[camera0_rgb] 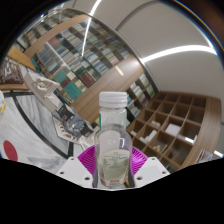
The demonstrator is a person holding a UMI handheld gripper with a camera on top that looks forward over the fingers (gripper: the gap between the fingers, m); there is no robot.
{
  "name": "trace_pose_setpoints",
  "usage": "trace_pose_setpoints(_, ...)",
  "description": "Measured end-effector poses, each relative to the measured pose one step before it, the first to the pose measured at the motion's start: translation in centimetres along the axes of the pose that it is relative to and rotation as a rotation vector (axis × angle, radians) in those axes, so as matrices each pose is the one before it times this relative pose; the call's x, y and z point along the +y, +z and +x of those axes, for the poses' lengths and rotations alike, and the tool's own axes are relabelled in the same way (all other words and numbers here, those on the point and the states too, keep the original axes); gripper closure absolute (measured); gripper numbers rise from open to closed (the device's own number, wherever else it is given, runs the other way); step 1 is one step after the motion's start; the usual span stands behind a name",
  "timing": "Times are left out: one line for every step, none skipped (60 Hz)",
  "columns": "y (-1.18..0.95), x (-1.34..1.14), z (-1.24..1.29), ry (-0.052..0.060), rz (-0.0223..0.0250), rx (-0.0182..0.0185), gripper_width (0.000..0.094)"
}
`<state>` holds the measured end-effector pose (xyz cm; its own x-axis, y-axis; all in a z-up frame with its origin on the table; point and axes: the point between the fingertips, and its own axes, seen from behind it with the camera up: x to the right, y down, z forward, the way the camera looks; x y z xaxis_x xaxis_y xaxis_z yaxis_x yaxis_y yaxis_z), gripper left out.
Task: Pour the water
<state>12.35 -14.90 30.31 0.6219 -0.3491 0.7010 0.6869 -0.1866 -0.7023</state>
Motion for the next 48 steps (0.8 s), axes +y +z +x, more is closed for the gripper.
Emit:
trace_pose_setpoints(0.23, -1.515, -0.303, -0.0417, 0.02402, 0.00747, 0.0528)
trace_pose_setpoints(0.486, -1.454, -0.424, -0.043, 0.02513, 0.0051, 0.0528)
trace_pose_setpoints(0.271, -1.539, -0.307, -0.045, 0.02669, 0.00626, 0.0529)
trace_pose_setpoints(-0.262, -1.722, 0.292, -0.0476, 0.0255, 0.00861, 0.0529)
trace_pose_setpoints(0.223, -1.544, -0.266, -0.0448, 0.02933, 0.00747, 0.0528)
trace_pose_setpoints(0.267, -1.521, -0.297, -0.0492, 0.02793, 0.00648, 0.0528)
trace_pose_setpoints(0.24, -1.545, -0.37, -0.0514, 0.0278, 0.00496, 0.0529)
trace_pose_setpoints(0.184, -1.478, -0.3, -0.0516, 0.02859, 0.00391, 0.0528)
trace_pose_setpoints(0.14, -1.471, -0.299, -0.05, 0.0286, 0.00308, 0.0528)
trace_pose_setpoints(0.464, -1.343, -0.616, -0.0463, 0.03132, 0.0029, 0.0528)
trace_pose_setpoints(-0.083, -1.658, 0.059, -0.0485, 0.02638, 0.00356, 0.0528)
trace_pose_setpoints(0.151, -1.484, -0.293, -0.0456, 0.02919, 0.00259, 0.0528)
trace_pose_setpoints(0.088, -1.452, -0.31, -0.0455, 0.02827, 0.00098, 0.0528)
trace_pose_setpoints(0.082, -1.423, -0.307, -0.0439, 0.02789, -0.00037, 0.0528)
trace_pose_setpoints(0.055, -1.397, -0.288, -0.0412, 0.02776, -0.00102, 0.0527)
trace_pose_setpoints(0.314, -1.019, -0.849, -0.0358, 0.03167, 0.00228, 0.0528)
trace_pose_setpoints(0.316, -1.251, -0.199, -0.0342, 0.02981, -0.00148, 0.0528)
trace_pose_setpoints(0.06, -1.354, -0.289, -0.0386, 0.02893, 0.00042, 0.0528)
trace_pose_setpoints(0.039, -1.306, -0.252, -0.041, 0.02757, 0.00039, 0.0528)
trace_pose_setpoints(0.055, -1.236, -0.282, -0.0421, 0.02583, 0.00092, 0.0528)
trace_pose_setpoints(0.032, -1.149, -0.256, -0.0419, 0.02386, 0.00191, 0.0529)
trace_pose_setpoints(0.004, -1.171, -0.25, -0.04, 0.02301, 0.00244, 0.0529)
trace_pose_setpoints(0.01, -1.122, -0.266, -0.0374, 0.02372, 0.00226, 0.053)
trace_pose_setpoints(-0.009, -1.091, -0.271, -0.0362, 0.02331, 0.00147, 0.0531)
trace_pose_setpoints(0.109, -0.614, -0.899, -0.0304, 0.02616, 0.00364, 0.0529)
trace_pose_setpoints(-0.069, -1.065, -0.21, -0.0346, 0.01943, 0.00056, 0.0528)
trace_pose_setpoints(0.116, -0.991, -0.231, -0.0285, 0.01731, -0.00273, 0.0529)
trace_pose_setpoints(0.015, -0.936, -0.404, -0.0306, 0.01902, -0.00331, 0.0529)
trace_pose_setpoints(0.03, -0.895, -0.388, -0.0324, 0.0196, -0.00465, 0.0529)
trace_pose_setpoints(0.013, -0.811, -0.371, -0.0313, 0.01718, -0.0033, 0.0529)
trace_pose_setpoints(-0.026, -0.789, -0.256, -0.0268, 0.01684, -0.0001, 0.0529)
trace_pose_setpoints(-0.052, -0.762, -0.195, -0.0224, 0.01649, 0.00127, 0.053)
trace_pose_setpoints(-0.032, -0.707, -0.175, -0.0196, 0.01671, -0.00024, 0.0529)
trace_pose_setpoints(-0.236, -0.281, -0.686, -0.0218, 0.02102, -0.00189, 0.0529)
trace_pose_setpoints(-0.011, -0.535, -0.267, -0.0187, 0.01242, -0.00454, 0.0529)
trace_pose_setpoints(-0.027, -0.458, -0.225, -0.0158, 0.00779, -0.00386, 0.0529)
trace_pose_setpoints(0.331, -0.967, -0.058, -0.0037, 0.00881, -0.00491, 0.053)
trace_pose_setpoints(0.041, -0.366, -0.164, -0.0065, 0.00542, -0.0021, 0.0529)
trace_pose_setpoints(0.051, -0.301, -0.136, -0.0031, 0.00457, -0.00268, 0.0531)
trace_pose_setpoints(0.037, -0.158, -0.116, 0.0016, 0.00164, -0.00328, 0.0531)
trace_pose_setpoints(0.019, -0.079, -0.077, 0.0055, -0.00223, -0.00235, 0.0528)
trace_pose_setpoints(0.018, 0.046, -0.111, 0.0097, -0.00498, -0.00319, 0.0527)
trace_pose_setpoints(0.039, 0.041, -0.1, 0.0109, -0.00579, -0.00442, 0.0526)
trace_pose_setpoints(-0.423, 0.693, -0.242, 0.0124, -0.00202, -0.00378, 0.0527)
trace_pose_setpoints(0.017, -0.071, 0.332, 0.0096, -0.00914, -0.00471, 0.0525)
trace_pose_setpoints(0.023, 0.082, 0.102, 0.0136, -0.00548, -0.00145, 0.0526)
trace_pose_setpoints(0.031, 0.12, 0.211, 0.0135, -0.00511, 0.00027, 0.0527)
trace_pose_setpoints(-0.177, 0.538, 0.011, 0.0132, -0.00359, 0.00212, 0.0526)
